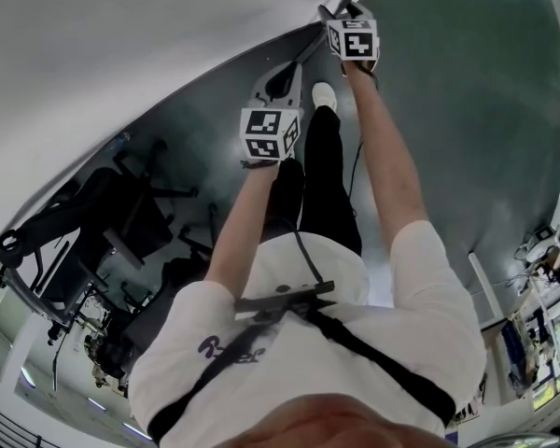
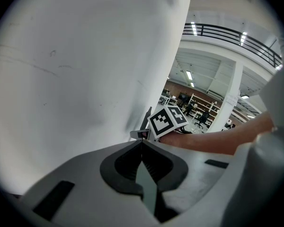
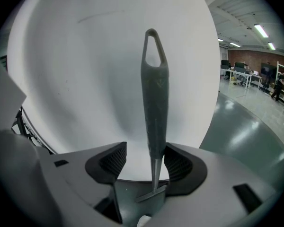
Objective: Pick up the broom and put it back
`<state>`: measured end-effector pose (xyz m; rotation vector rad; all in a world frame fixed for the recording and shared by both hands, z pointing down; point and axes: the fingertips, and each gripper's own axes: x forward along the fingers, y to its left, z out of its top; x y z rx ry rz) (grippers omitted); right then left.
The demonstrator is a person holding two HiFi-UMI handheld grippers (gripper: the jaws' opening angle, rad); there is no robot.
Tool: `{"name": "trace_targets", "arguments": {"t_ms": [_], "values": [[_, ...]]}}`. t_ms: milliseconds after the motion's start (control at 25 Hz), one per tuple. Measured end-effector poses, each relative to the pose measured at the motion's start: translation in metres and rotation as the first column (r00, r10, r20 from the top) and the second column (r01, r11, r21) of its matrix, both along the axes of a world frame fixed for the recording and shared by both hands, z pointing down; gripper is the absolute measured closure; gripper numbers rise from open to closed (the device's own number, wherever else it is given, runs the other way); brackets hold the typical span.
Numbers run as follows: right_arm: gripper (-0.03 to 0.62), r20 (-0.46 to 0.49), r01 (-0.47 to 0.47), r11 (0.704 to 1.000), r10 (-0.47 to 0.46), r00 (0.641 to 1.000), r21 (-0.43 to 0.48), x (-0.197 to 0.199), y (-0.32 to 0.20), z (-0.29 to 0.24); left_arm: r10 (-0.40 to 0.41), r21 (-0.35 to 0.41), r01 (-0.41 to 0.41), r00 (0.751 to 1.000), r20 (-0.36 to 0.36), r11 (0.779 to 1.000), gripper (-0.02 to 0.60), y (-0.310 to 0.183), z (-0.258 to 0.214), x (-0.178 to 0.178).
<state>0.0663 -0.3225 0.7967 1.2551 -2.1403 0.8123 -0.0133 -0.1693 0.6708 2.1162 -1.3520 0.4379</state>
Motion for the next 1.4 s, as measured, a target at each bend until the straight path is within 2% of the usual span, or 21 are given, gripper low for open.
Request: {"name": "trace_targets", "arguments": {"t_ms": [240,280,320,480,600,720,840,920,1400], "values": [[0.355,-0.047,-0.040,0.999,0.039,0.998,-0.010,-0.002,-0.006,-0.002,-0.004,-0.009,0.004,1.000,0.000,1.000,0.569,0.003,0.003,-0.001],[0.271,-0.050,-0.056,0.998,0.055,0.997,-0.016,-0.002,-0.008,-0.003,-0.007,-0.010,0.007,1.000,0.000,1.000,0.569,0.004,0.004,-0.002],[0.213,-0.048,-0.069,0.997,0.068,0.997,-0.026,-0.004,-0.010,-0.004,-0.010,-0.012,0.010,1.000,0.000,1.000,0.569,0.005,0.005,-0.003],[0.202,-0.048,-0.044,0.999,0.043,0.998,-0.013,-0.020,-0.014,-0.012,-0.023,-0.023,0.023,1.000,0.002,0.999,0.569,0.010,0.007,-0.010],[0.154,-0.062,-0.012,1.000,0.013,0.998,0.017,-0.031,-0.020,-0.020,-0.032,-0.029,0.032,1.000,0.002,0.999,0.569,0.013,0.010,-0.015],[0.127,-0.069,0.023,1.000,-0.024,0.997,-0.018,-0.040,-0.019,-0.011,-0.040,-0.031,0.041,0.999,0.001,0.999,0.569,0.017,0.014,-0.019],[0.121,-0.050,0.063,0.993,-0.069,0.996,-0.104,-0.043,-0.007,0.004,-0.048,-0.033,0.047,0.999,-0.001,0.998,0.568,0.021,0.015,-0.022],[0.121,-0.018,0.083,0.989,-0.086,0.996,-0.124,-0.044,-0.003,0.005,-0.053,-0.034,0.053,0.999,-0.001,0.998,0.569,0.022,0.015,-0.025],[0.121,0.015,0.049,0.995,-0.048,0.999,-0.082,-0.009,0.011,0.008,-0.059,-0.055,0.058,0.998,-0.009,0.997,0.569,0.028,0.024,-0.023]]}}
